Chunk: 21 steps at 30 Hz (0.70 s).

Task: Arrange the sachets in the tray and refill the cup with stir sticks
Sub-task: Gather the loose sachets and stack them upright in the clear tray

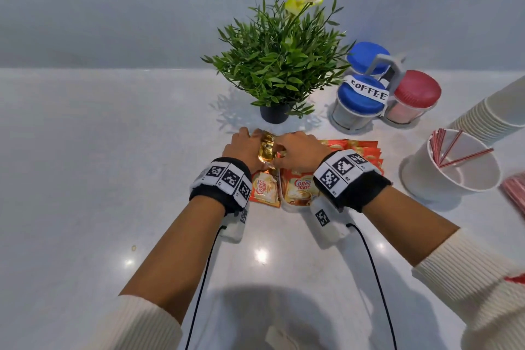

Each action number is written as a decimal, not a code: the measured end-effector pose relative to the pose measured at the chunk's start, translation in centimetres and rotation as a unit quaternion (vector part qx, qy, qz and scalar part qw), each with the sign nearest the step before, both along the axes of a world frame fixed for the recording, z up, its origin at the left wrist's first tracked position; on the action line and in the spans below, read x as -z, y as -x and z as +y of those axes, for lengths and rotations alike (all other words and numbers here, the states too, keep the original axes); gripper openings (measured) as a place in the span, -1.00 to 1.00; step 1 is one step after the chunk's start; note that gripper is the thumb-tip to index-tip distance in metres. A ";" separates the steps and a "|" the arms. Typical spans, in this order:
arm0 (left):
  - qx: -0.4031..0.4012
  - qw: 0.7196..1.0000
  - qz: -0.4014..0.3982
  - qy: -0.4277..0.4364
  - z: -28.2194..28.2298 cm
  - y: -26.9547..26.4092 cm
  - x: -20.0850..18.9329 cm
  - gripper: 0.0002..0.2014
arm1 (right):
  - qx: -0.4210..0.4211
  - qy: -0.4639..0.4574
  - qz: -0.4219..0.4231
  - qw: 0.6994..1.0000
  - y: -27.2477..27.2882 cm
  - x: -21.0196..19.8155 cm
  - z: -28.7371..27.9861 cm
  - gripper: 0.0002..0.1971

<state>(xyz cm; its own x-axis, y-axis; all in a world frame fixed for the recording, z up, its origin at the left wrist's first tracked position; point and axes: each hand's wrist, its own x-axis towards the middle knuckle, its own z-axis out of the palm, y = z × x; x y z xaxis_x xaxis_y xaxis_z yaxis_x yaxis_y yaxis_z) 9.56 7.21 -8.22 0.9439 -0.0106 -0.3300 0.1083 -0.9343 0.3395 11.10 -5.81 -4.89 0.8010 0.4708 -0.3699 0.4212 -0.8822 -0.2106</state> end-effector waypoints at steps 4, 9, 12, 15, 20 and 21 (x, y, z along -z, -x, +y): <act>-0.009 1.000 -0.008 0.014 0.3 -0.3 0.0 -0.27 | 0.018 -0.033 0.032 0.999 -0.3 -0.3 -0.2 -0.69; -0.043 0.985 -0.103 0.132 1.8 0.5 -2.3 -0.68 | 0.053 -0.146 0.036 0.987 -1.0 -1.2 -0.5 -0.67; -0.045 0.968 -0.152 0.193 2.7 1.4 -3.8 -0.81 | 0.070 -0.215 0.013 0.974 -1.2 -1.6 -0.1 -0.67; -0.077 0.944 -0.179 0.265 3.4 2.3 -4.3 -0.89 | 0.095 -0.299 -0.009 0.950 -0.9 -1.9 0.7 -0.87; -0.270 0.826 -0.040 0.493 4.2 3.6 -5.3 -0.64 | 0.071 -0.318 -0.081 0.942 0.2 -2.7 2.4 -0.89; -0.296 0.801 -0.008 0.520 4.7 3.9 -5.3 -0.56 | 0.056 -0.312 -0.101 0.943 0.5 -2.8 2.8 -0.88</act>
<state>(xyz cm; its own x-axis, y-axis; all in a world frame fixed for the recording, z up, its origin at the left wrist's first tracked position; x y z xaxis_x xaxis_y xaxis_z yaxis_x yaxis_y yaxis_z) 5.64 11.92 -2.91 0.8891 0.1800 -0.4208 0.4156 0.0678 0.9070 10.55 -2.98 -2.12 0.8834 0.4541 0.1159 0.4190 -0.6546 -0.6292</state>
